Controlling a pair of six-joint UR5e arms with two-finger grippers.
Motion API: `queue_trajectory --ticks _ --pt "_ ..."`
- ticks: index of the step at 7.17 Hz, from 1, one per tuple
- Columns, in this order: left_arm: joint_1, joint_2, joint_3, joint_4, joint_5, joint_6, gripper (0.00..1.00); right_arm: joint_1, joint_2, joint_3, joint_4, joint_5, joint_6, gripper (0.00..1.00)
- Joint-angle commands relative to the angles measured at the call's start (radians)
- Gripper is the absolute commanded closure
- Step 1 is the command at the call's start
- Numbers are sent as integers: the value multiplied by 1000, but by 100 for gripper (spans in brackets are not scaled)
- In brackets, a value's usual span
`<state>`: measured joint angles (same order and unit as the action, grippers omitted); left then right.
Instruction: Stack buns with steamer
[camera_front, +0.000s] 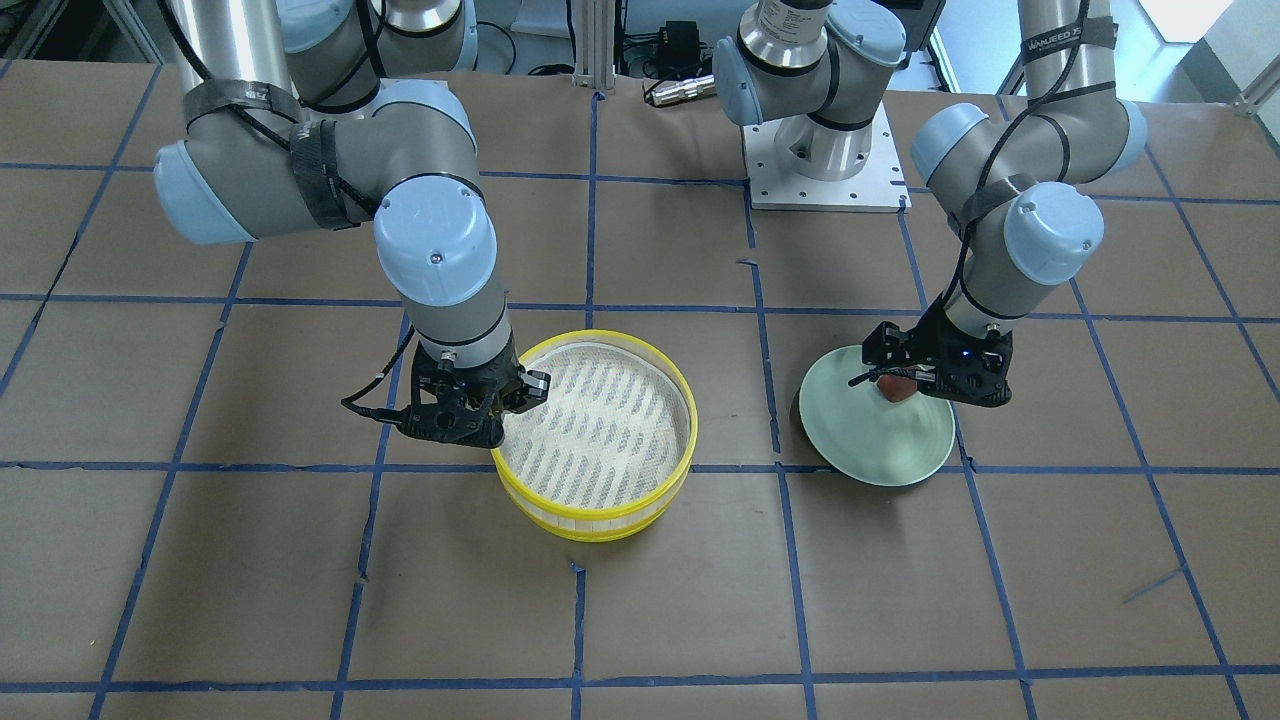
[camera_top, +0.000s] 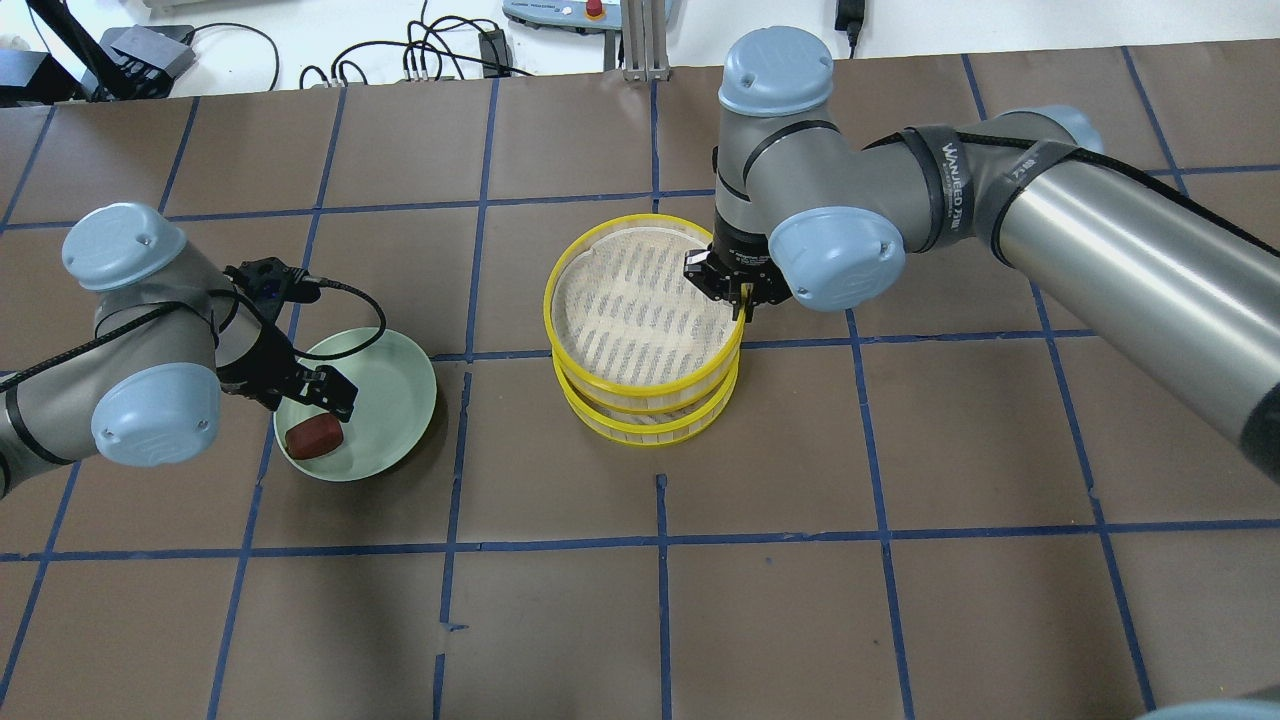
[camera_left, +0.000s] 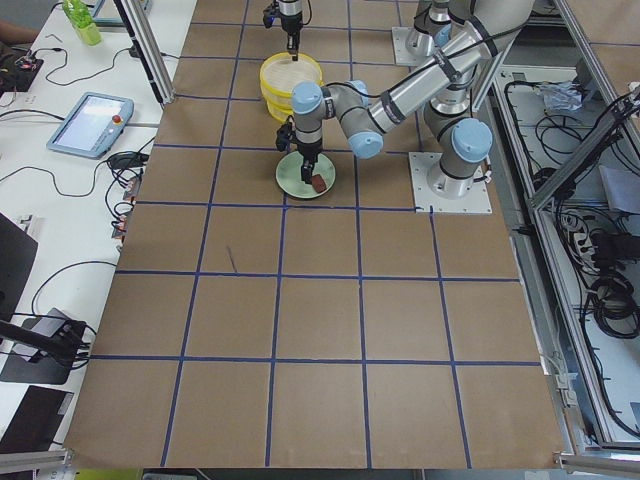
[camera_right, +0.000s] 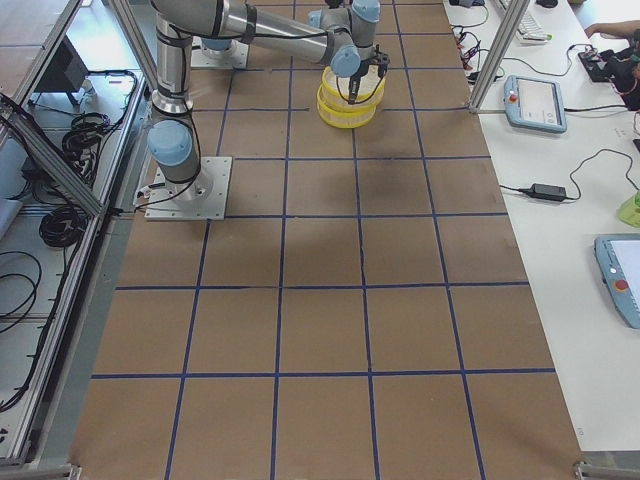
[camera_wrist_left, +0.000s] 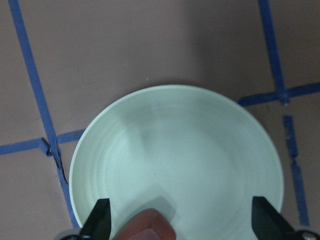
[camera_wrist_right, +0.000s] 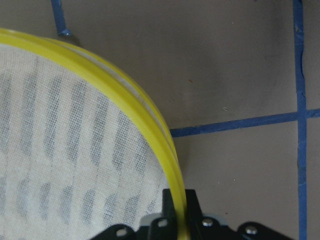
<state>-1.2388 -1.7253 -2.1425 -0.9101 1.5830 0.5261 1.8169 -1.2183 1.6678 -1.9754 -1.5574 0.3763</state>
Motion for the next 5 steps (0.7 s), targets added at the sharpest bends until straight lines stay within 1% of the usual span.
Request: queue_trajectory --ticks 1,2,3,5 --pt "7 -33 -11 0 0 3 22 2 6 3 0 0 1 91" --pt "7 -40 -2 -1 12 -21 86 21 8 4 0 -1 1 91" --pt "7 -42 -10 -1 5 -46 99 33 11 6 1 -15 1 91" --pt "5 -42 13 2 8 -72 100 32 17 7 1 -21 -14 91"
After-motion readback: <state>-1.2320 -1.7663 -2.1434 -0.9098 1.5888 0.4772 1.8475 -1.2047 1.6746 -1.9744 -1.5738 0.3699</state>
